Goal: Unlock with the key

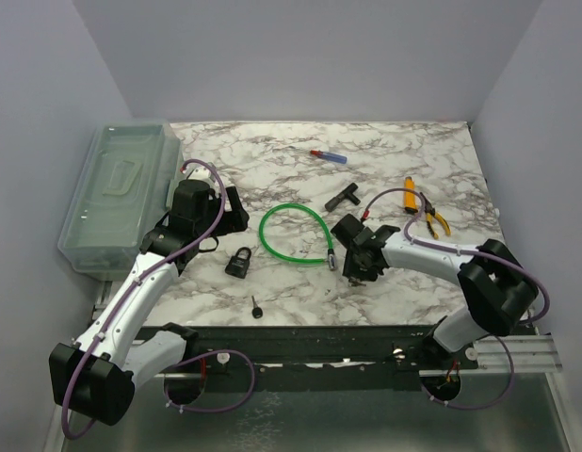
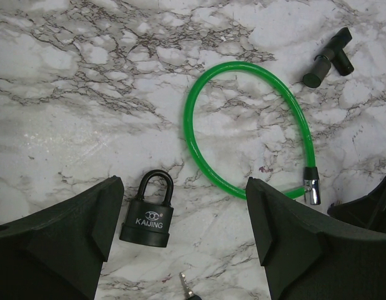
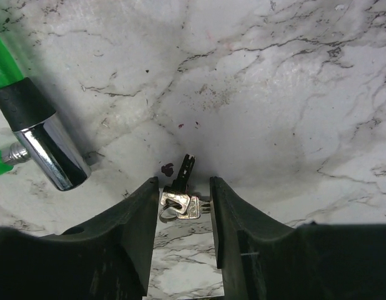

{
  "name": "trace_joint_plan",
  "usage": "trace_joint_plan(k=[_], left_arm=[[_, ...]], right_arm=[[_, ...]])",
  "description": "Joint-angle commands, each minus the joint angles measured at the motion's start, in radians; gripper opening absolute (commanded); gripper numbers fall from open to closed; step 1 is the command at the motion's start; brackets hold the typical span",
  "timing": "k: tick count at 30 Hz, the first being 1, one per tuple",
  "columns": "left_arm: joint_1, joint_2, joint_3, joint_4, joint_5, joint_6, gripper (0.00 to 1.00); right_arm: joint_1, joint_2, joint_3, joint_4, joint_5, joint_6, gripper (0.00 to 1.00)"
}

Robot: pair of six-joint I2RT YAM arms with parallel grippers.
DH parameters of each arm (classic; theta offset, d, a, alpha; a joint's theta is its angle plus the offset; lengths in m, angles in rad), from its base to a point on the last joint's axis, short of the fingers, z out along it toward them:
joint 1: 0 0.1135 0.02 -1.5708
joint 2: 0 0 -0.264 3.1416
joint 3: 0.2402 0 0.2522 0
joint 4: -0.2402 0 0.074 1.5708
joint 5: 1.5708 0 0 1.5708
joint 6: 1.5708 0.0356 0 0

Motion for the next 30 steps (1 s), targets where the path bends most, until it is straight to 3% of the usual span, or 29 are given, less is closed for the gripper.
trace_joint_plan(k=[1, 6, 16, 30], left_arm=[[-0.005, -0.013, 0.029, 0.002, 0.014, 0.005, 0.86], [-0.005, -0.018, 0.029, 0.002, 0.013, 0.005, 0.86], [-0.005, -0.011, 0.03, 0.002, 0.015, 0.004, 0.86], [-0.005, 0.004, 0.03, 0.002, 0.011, 0.005, 0.86]], right_arm=[[0.018, 0.055, 0.047, -0.058, 0.002, -0.011, 0.43], [0.025, 0.096, 0.051, -0.028, -0.012, -0.022, 0.33], [0.033, 0.108, 0.076, -0.012, 0.008, -0.032, 0.01], [0.041, 0.015, 0.044, 0.046, 0.021, -0.059, 0.0]])
